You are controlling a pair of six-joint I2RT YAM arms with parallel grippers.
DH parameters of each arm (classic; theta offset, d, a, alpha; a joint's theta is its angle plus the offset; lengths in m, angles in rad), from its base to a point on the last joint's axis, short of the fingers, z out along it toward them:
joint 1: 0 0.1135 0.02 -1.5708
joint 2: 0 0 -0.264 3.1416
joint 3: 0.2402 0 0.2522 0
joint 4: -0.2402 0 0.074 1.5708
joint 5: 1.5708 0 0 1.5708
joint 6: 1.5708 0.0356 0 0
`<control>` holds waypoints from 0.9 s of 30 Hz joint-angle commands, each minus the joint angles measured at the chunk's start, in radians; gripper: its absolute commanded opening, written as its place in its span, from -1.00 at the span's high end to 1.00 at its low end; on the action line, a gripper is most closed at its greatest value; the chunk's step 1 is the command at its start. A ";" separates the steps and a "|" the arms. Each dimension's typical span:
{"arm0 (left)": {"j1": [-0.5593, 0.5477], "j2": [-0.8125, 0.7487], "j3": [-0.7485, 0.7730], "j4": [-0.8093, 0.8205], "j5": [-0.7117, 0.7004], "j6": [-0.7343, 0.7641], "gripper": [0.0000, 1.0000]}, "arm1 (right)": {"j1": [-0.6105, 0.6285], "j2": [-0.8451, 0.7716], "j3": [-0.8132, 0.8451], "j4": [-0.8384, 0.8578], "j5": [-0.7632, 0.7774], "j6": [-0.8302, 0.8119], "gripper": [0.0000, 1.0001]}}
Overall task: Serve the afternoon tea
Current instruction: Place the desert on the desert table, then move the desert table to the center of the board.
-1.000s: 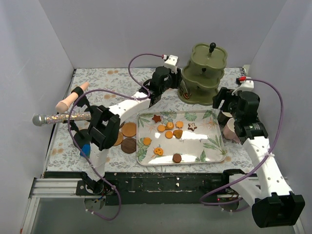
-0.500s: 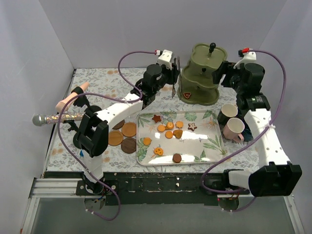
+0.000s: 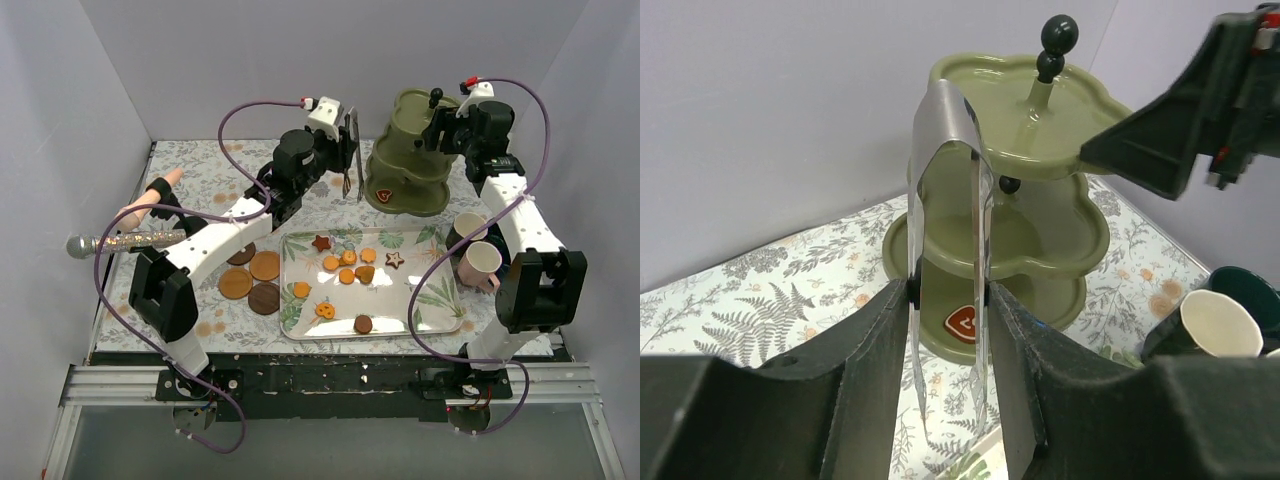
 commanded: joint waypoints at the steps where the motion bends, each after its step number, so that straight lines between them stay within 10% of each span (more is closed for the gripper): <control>1: 0.001 -0.092 -0.028 -0.037 -0.004 0.014 0.31 | -0.003 0.031 0.062 0.145 -0.020 -0.053 -0.51; 16: 0.004 -0.266 -0.181 -0.074 -0.044 0.043 0.31 | -0.004 0.251 0.232 0.210 -0.054 -0.056 -0.40; 27: 0.005 -0.327 -0.221 -0.101 -0.078 0.059 0.30 | 0.028 0.299 0.260 0.263 -0.097 -0.084 0.29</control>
